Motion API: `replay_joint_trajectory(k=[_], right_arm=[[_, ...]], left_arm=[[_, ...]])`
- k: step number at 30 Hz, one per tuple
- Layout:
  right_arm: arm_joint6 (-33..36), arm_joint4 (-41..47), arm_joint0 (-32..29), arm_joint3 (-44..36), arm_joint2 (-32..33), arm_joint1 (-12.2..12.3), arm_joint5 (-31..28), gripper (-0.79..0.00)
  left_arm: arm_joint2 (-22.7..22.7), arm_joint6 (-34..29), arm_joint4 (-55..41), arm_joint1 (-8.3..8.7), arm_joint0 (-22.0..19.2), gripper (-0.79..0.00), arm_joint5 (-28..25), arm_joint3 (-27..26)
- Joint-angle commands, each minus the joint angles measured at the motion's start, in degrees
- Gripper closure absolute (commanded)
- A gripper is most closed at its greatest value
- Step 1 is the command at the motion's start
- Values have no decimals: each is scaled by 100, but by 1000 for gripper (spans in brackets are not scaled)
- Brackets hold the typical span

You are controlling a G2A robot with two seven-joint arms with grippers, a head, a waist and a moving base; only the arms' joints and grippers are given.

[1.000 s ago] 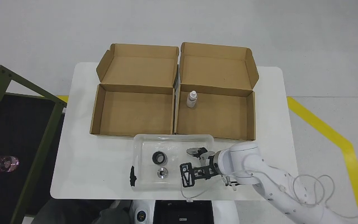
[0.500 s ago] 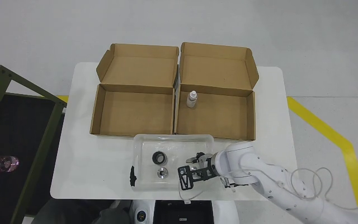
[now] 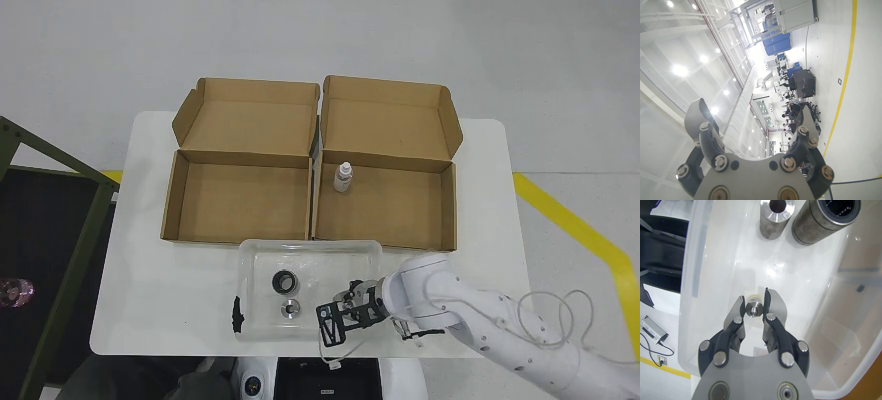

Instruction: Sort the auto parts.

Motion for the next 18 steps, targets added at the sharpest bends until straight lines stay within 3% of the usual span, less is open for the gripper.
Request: replay_joint_trajectory(k=[1,9,18], right_arm=[[10,66,31,-21,4,6,10,0],[-269,121,42,-191,215,25,132,0],[-1322,-284,-211,-238,665,84,451,0]], left_arm=[[0,0,0,0,0,-785,0,0],[0,0,0,0,0,-785,0,0],[0,0,0,0,0,-785,0,0]])
